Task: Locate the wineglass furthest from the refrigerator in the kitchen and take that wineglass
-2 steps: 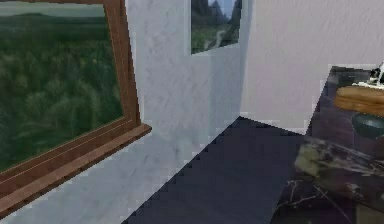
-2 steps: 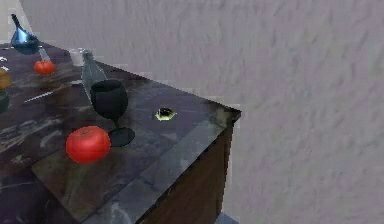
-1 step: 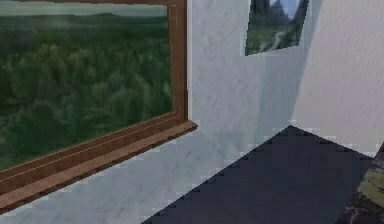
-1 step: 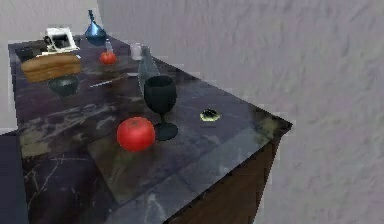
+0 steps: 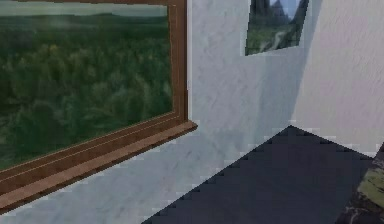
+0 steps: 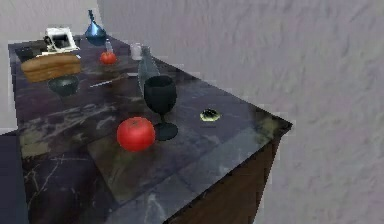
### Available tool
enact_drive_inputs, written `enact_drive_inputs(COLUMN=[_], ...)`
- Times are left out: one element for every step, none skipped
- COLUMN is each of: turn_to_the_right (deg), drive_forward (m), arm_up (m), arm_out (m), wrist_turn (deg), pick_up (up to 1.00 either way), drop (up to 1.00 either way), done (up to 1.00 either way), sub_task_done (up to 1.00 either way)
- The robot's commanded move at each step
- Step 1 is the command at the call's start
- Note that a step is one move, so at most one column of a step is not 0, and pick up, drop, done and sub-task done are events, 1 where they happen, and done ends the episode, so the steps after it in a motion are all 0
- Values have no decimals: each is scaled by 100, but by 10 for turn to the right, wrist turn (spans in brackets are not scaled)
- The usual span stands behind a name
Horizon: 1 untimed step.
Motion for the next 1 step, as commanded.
enact_drive_inputs(turn_to_the_right=[0], drive_forward=[0], arm_up=[38], arm_out=[0], wrist_turn=[0], pick_up=[0], drop=[0], done=[0], sub_task_done=[0])
